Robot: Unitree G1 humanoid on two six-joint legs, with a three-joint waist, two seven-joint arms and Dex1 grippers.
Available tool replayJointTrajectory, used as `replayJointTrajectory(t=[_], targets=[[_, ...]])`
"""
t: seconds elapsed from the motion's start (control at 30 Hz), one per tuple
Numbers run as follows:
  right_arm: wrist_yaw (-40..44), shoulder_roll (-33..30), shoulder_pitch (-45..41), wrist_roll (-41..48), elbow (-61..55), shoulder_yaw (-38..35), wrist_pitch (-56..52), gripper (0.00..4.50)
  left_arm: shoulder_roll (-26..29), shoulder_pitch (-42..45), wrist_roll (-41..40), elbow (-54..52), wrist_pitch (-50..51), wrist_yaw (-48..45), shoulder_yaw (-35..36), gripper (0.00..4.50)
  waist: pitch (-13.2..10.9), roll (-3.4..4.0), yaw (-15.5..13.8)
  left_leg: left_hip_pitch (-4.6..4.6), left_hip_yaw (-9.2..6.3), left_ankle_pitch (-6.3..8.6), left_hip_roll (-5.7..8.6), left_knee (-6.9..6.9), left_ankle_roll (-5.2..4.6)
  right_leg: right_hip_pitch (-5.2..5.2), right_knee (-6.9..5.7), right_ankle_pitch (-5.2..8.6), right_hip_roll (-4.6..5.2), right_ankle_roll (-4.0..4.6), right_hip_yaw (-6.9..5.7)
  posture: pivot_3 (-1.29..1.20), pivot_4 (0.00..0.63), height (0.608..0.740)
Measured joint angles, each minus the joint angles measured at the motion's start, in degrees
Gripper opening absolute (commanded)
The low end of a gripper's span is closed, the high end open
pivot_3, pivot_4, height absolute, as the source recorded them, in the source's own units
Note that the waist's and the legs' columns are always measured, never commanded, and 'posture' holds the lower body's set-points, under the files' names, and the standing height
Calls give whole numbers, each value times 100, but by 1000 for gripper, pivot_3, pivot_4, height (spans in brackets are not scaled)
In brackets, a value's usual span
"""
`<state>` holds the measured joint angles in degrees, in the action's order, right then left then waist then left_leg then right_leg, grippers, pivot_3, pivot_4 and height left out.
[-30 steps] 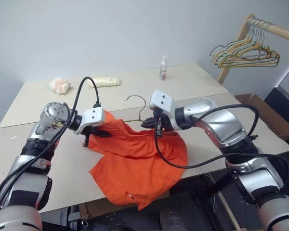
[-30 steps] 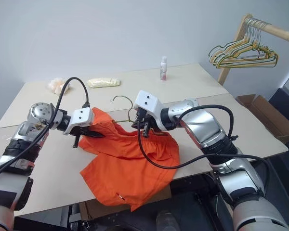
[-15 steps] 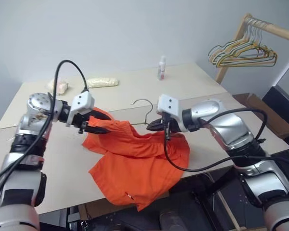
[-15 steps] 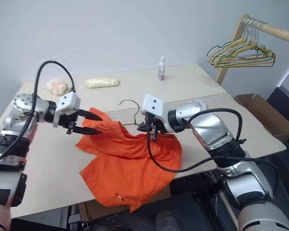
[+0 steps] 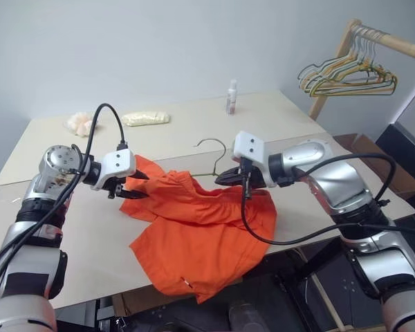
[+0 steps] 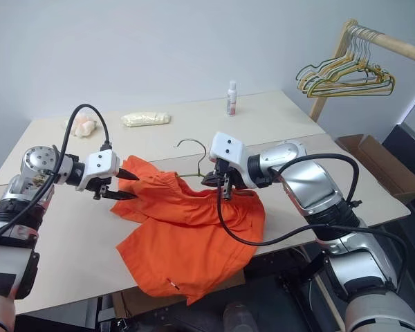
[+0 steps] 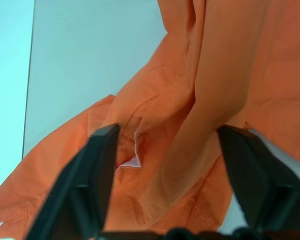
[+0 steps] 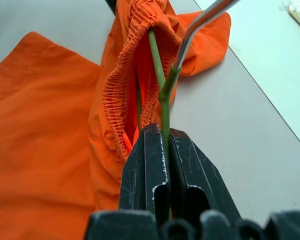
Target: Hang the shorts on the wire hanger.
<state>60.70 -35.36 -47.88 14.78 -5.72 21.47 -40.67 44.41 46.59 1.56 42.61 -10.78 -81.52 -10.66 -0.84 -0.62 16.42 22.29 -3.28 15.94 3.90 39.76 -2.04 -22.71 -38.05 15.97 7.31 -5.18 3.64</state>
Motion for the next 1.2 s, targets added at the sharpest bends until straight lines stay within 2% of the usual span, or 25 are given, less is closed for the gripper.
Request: replayJointTrajectory(t=[0.2,0.67,1.2], targets=[[5,-14,108,2,-75,-43,-39,0,-22,16,61,112,-128,94,2,12,0,0,9,0,0,0,1,0,0,1,0,0,1,0,-1,-225,0,740],[-22,-74,259,-60,-111,-54,-68,0,94,32,-194,-57,267,95,317,12,0,0,0,-1,-1,0,1,0,0,1,-1,0,1,0,-4,-206,0,740],[-399,-100,909,-326,-297,-3,-68,0,158,32,-392,-148,537,381,564,12,0,-1,-49,-1,-3,0,5,0,0,2,-1,0,2,0,-5,-194,0,740]])
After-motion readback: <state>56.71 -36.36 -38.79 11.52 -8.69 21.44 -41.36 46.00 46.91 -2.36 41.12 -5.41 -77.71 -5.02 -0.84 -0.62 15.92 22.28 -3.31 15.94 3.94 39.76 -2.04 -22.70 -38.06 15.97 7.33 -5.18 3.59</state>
